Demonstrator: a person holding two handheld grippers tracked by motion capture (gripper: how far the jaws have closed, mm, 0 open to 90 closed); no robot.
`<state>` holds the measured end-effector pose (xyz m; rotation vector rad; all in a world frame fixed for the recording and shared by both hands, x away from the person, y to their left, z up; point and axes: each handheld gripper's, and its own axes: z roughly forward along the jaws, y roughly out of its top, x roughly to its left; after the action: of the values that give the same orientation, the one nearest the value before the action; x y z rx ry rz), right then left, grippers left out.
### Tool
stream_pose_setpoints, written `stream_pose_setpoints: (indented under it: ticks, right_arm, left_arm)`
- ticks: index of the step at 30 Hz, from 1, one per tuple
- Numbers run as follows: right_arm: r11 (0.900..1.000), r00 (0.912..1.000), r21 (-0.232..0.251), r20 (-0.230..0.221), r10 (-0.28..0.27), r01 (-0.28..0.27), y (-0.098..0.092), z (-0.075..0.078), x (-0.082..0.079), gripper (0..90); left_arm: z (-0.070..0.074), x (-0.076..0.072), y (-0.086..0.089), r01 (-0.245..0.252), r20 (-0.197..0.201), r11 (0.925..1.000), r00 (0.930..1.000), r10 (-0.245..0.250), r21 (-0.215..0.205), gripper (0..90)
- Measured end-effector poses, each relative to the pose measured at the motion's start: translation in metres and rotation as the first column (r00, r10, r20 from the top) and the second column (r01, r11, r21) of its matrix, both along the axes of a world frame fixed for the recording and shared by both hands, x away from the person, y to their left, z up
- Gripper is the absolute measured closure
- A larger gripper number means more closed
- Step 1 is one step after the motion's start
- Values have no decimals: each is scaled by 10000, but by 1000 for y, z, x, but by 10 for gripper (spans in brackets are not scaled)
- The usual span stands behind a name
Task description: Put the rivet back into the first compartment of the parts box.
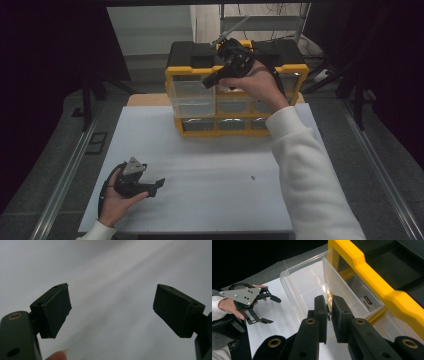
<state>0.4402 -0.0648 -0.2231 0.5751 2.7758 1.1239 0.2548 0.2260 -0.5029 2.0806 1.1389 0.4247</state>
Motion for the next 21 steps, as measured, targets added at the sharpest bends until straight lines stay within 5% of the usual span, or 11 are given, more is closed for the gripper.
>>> stream_pose_setpoints:
  ticks: [6,10,14,21]
  right_arm:
    - [9999,10000,-124,-24,10,-10,10,-5,2,800]
    - [9996,9996,-12,42,-282,282,11,-6,4,518]
    - [9978,9968,-22,429,-667,669,6,-8,4,338]
    - [9958,9951,469,556,-815,790,-15,-6,-1,291]
  left_arm:
    - [0,0,0,42,-39,10000,10000,-42,29,151]
    - [-1,0,0,49,-53,10000,10000,-49,41,151]
    - [-1,0,0,54,-49,10000,10000,-54,55,151]
    - [-1,0,1,45,-43,10000,10000,-45,57,151]
